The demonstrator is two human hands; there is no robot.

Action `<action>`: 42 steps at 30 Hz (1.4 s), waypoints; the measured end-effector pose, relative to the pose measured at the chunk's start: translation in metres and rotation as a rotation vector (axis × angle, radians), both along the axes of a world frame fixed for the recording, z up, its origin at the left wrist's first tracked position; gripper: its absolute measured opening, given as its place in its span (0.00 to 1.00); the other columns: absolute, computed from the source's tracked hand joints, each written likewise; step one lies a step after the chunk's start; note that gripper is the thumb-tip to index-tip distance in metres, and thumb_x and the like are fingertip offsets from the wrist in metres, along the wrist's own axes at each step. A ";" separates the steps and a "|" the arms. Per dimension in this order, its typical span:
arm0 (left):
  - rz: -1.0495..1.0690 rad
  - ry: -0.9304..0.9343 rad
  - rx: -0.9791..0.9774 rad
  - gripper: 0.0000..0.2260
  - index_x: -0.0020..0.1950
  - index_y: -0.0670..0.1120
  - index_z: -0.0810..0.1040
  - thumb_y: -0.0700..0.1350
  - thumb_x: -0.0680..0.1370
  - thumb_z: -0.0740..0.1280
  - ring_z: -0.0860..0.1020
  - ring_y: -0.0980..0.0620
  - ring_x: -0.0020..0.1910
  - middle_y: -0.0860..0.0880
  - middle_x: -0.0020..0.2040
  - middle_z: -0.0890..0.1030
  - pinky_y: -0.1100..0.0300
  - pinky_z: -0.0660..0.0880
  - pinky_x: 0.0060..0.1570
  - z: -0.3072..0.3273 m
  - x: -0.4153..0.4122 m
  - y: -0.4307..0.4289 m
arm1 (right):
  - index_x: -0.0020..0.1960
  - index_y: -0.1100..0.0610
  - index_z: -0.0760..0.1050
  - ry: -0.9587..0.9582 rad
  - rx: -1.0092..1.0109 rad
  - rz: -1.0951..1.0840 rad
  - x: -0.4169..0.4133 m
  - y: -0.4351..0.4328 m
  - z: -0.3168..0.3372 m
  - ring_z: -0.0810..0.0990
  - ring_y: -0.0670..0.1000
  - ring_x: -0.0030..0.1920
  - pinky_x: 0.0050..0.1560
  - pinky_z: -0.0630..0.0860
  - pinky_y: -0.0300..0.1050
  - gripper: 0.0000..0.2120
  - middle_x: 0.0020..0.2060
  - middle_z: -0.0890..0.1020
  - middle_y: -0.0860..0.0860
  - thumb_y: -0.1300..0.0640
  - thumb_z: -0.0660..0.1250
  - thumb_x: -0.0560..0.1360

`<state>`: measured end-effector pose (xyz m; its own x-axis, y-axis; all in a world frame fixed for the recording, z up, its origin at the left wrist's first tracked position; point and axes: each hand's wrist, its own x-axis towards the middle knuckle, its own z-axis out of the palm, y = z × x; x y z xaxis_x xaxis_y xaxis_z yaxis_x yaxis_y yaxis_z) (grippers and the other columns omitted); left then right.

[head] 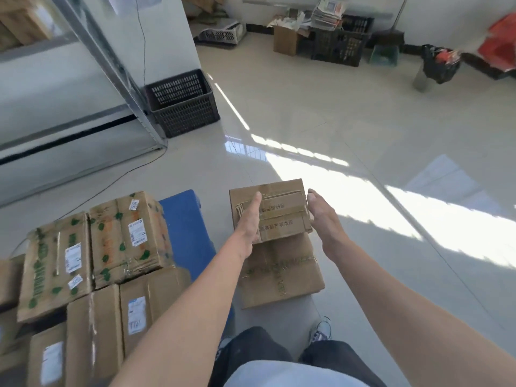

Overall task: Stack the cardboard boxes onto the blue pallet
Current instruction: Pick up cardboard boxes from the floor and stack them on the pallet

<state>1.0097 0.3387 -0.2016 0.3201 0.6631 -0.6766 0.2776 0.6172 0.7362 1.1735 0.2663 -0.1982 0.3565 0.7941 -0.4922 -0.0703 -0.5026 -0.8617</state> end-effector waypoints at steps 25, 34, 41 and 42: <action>0.680 -0.014 -0.113 0.35 0.84 0.57 0.57 0.73 0.81 0.50 0.59 0.47 0.81 0.52 0.85 0.55 0.37 0.58 0.77 -0.075 0.153 0.113 | 0.82 0.51 0.63 0.009 -0.054 0.662 0.162 0.210 -0.034 0.65 0.55 0.79 0.79 0.60 0.63 0.29 0.80 0.66 0.50 0.39 0.55 0.85; 0.878 0.082 -0.219 0.37 0.85 0.58 0.50 0.74 0.80 0.47 0.51 0.45 0.84 0.51 0.86 0.48 0.37 0.52 0.80 -0.084 0.148 0.113 | 0.67 0.38 0.76 0.035 -0.113 0.949 0.150 0.264 -0.066 0.71 0.52 0.72 0.73 0.65 0.56 0.17 0.65 0.77 0.38 0.36 0.55 0.84; 0.948 0.248 -0.249 0.35 0.85 0.57 0.46 0.71 0.82 0.47 0.45 0.48 0.84 0.52 0.86 0.43 0.40 0.45 0.79 -0.123 0.125 0.106 | 0.82 0.46 0.62 0.034 -0.323 0.918 0.154 0.260 -0.136 0.60 0.56 0.81 0.78 0.56 0.60 0.37 0.82 0.62 0.48 0.29 0.56 0.79; 0.946 0.267 -0.256 0.35 0.85 0.56 0.46 0.71 0.82 0.47 0.45 0.48 0.84 0.52 0.86 0.44 0.39 0.45 0.79 -0.133 0.120 0.106 | 0.83 0.46 0.61 0.028 -0.353 0.904 0.158 0.257 -0.146 0.58 0.56 0.82 0.79 0.55 0.60 0.38 0.83 0.60 0.47 0.28 0.56 0.78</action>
